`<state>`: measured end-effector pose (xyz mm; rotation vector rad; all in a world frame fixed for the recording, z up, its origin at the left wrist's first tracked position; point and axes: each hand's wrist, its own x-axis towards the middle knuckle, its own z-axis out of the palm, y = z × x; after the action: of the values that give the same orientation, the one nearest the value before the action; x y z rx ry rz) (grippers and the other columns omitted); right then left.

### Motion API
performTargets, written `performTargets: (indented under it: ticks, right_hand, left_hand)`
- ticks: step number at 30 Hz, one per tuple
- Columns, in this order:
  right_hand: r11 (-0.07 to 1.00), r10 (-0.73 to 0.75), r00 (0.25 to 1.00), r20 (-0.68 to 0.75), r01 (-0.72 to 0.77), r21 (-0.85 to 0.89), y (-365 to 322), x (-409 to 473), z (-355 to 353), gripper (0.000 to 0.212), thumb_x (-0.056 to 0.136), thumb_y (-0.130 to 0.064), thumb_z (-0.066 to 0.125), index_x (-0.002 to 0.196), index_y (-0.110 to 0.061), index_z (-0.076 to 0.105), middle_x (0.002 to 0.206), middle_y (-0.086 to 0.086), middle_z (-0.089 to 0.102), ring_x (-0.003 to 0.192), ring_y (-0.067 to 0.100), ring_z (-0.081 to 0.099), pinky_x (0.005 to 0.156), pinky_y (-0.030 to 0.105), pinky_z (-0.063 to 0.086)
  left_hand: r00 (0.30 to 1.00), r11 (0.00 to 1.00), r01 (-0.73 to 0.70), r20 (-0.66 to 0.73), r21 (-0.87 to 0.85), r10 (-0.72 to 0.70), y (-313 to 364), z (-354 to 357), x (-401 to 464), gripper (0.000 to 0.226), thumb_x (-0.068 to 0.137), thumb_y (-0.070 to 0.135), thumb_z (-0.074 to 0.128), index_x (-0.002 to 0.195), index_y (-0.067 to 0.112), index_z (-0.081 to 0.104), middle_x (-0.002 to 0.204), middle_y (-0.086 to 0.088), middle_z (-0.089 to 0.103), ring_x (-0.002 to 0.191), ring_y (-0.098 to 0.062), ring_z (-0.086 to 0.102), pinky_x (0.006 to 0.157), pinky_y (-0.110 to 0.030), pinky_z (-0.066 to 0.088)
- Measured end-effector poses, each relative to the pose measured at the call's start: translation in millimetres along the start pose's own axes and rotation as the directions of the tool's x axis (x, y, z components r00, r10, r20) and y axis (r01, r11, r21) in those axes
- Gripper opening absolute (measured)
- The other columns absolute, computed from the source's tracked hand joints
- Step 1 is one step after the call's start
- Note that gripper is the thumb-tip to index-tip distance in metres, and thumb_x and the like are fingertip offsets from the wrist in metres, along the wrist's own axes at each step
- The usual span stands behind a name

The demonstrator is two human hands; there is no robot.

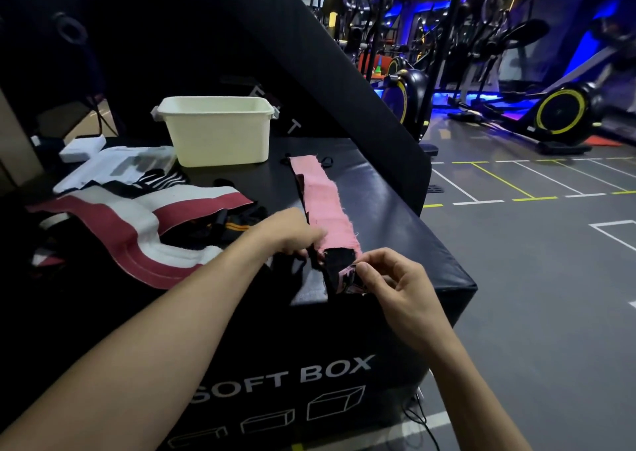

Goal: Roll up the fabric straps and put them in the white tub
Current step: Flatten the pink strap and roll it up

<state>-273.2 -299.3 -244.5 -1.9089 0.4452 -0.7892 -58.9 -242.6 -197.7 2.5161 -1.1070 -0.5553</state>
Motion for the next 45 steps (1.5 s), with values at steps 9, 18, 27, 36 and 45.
performTargets:
  ticks: [9,18,27,36,45]
  right_hand:
    - [0.996,-0.069,0.996,0.054,0.072,-0.048,2,0,-9,0.011,0.101,-0.015,0.062,0.095,-0.023,0.067,0.09,-0.002,0.074,0.083,0.02,0.07,0.082,0.04,0.055]
    - [0.982,-0.064,0.998,0.006,0.064,-0.175,18,6,5,0.012,0.099,-0.015,0.064,0.093,-0.025,0.069,0.092,-0.012,0.074,0.093,0.006,0.069,0.085,0.022,0.052]
    - [0.991,-0.045,0.996,-0.078,0.035,-0.13,19,12,19,0.016,0.095,-0.006,0.067,0.085,-0.018,0.07,0.08,-0.017,0.073,0.077,-0.003,0.067,0.071,0.007,0.044]
    - [0.966,-0.126,0.983,-0.134,0.091,-0.24,24,9,20,0.014,0.088,-0.009,0.076,0.085,-0.023,0.076,0.087,-0.009,0.065,0.086,0.009,0.066,0.076,0.016,0.048]
    - [0.962,-0.067,0.989,-0.132,0.028,-0.272,25,1,10,0.015,0.084,-0.022,0.082,0.094,-0.029,0.074,0.089,-0.012,0.074,0.086,0.006,0.071,0.08,0.027,0.057]
  left_hand:
    - [0.985,0.907,0.167,0.099,-0.386,-0.139,-2,2,33,0.03,0.092,0.036,0.071,0.07,0.018,0.062,0.058,0.004,0.052,0.045,-0.01,0.034,0.048,-0.022,0.024]
    - [0.985,0.823,0.009,-0.136,-0.568,-0.105,5,-5,56,0.023,0.099,0.014,0.065,0.076,0.009,0.066,0.066,-0.008,0.072,0.048,-0.015,0.06,0.041,-0.02,0.037]
    - [0.823,0.905,-0.426,-0.425,-0.021,0.377,-7,9,-16,0.007,0.088,0.032,0.079,0.094,0.029,0.076,0.092,0.014,0.073,0.083,-0.01,0.067,0.082,-0.032,0.056]
    - [0.837,0.844,-0.515,-0.302,-0.15,0.457,-32,56,-56,0.008,0.09,0.033,0.077,0.097,0.031,0.079,0.088,0.017,0.076,0.08,0.0,0.069,0.078,-0.024,0.054]
    - [0.754,0.813,-0.579,-0.416,-0.058,0.508,-39,64,-63,0.012,0.087,0.04,0.077,0.098,0.034,0.076,0.083,0.022,0.072,0.072,0.002,0.061,0.074,-0.009,0.04]
